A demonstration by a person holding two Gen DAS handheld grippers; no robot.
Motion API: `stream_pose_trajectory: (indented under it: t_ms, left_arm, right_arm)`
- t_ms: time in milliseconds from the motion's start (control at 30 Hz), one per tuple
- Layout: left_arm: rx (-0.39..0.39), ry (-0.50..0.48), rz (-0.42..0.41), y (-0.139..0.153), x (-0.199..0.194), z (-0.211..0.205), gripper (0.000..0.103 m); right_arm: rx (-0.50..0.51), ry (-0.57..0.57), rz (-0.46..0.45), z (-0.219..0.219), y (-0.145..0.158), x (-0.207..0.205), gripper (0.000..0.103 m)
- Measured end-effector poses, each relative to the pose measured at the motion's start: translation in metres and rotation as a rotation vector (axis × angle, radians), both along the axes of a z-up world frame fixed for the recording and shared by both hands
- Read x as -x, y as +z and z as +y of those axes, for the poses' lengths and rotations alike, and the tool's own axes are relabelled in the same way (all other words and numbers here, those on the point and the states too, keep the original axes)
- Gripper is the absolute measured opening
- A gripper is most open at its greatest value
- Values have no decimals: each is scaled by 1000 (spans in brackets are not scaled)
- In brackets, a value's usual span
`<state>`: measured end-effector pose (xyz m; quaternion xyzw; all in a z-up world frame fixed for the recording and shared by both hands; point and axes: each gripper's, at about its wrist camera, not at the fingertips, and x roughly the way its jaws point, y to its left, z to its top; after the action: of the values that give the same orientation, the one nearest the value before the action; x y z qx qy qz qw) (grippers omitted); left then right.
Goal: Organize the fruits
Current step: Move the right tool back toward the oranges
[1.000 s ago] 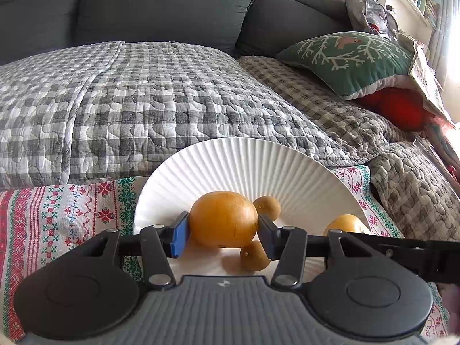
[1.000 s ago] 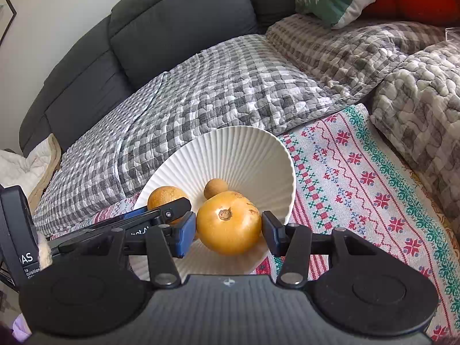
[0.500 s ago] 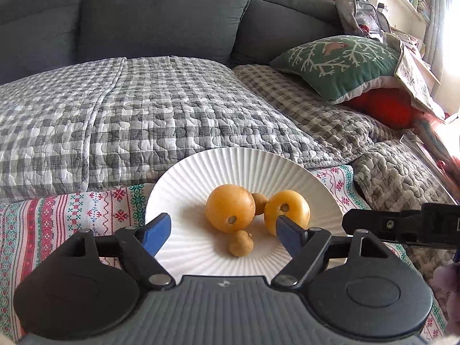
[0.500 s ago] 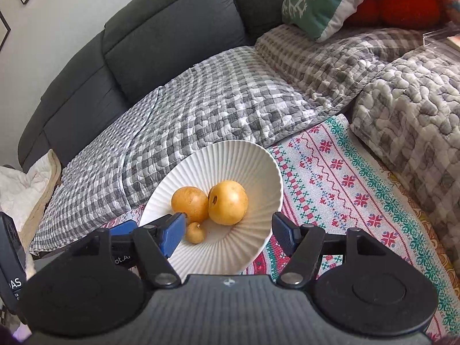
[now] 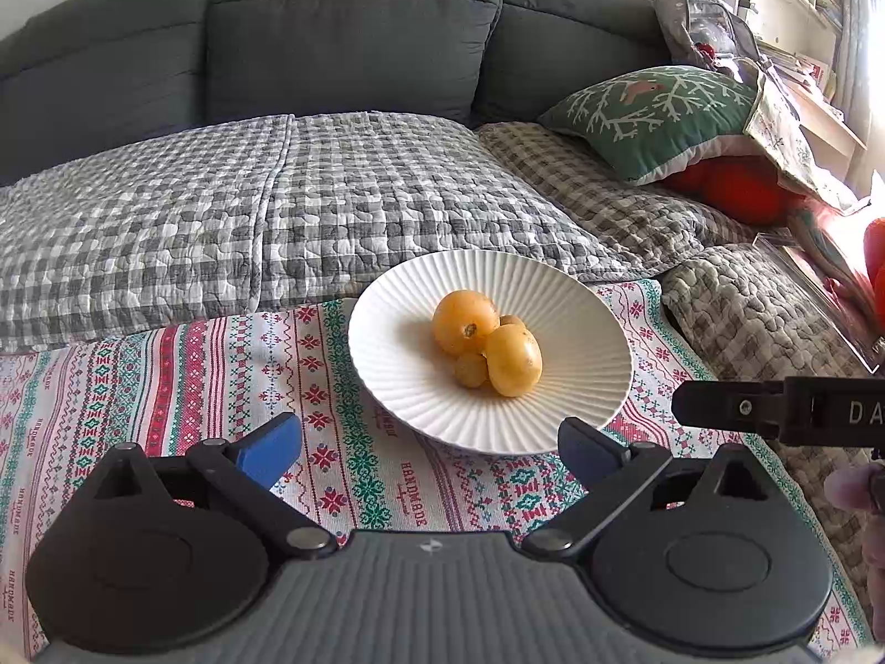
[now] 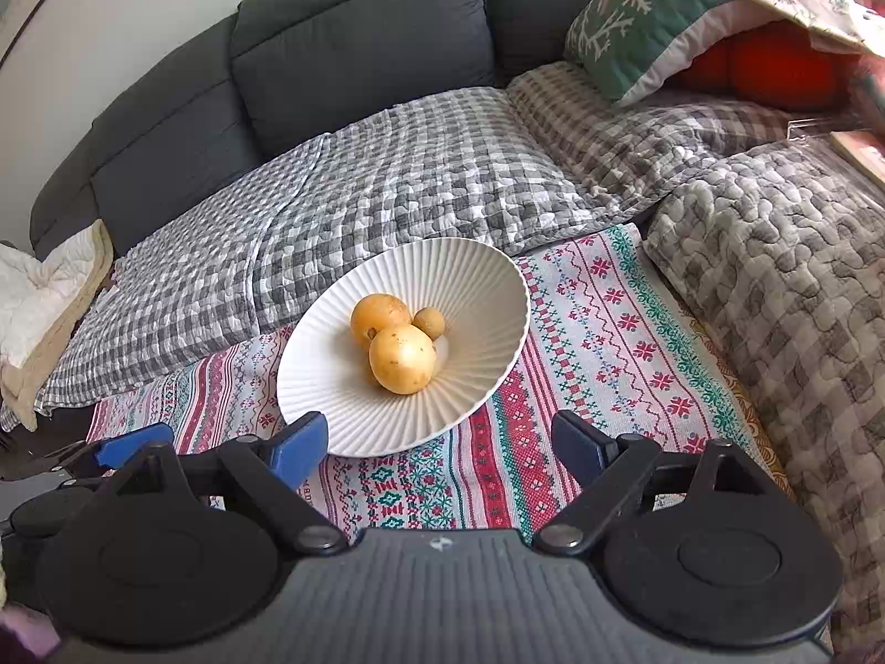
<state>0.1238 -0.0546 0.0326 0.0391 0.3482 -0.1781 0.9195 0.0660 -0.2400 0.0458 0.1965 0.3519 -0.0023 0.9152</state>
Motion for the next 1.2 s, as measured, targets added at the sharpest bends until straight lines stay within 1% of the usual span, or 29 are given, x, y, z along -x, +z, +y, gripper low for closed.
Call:
stream_pose_trajectory:
  t_ms: [100, 200, 333, 433, 633, 800, 900, 1067, 1200]
  left_arm:
    - [-17, 13, -2, 4, 13, 6, 95]
    - [-37, 32, 15, 7, 26, 10, 95]
    - [-75, 58, 21, 6, 42, 15, 95]
    - [-84, 65, 35, 6, 51, 20, 95]
    - [-71, 98, 65, 2, 67, 29, 95]
    - [-52, 131, 94, -4, 74, 39, 95]
    - [-37, 152, 104, -12, 77, 48, 95]
    - [-57, 130, 131, -28, 79, 61, 95]
    - [-84, 119, 128, -36, 82, 68, 95]
  right_arm:
    - [38, 22, 0, 7, 4, 11, 90]
    - [74, 56, 0, 18, 6, 21, 91]
    - [105, 96, -1, 30, 7, 33, 93]
    - [117, 110, 1, 35, 7, 39, 94]
    - [111, 114, -5, 37, 5, 49, 96]
    - [99, 107, -6, 37, -3, 57, 98]
    - [76, 96, 36, 34, -9, 57, 98]
    - [66, 99, 51, 35, -13, 58, 100]
    - [76, 92, 95, 39, -19, 54, 100]
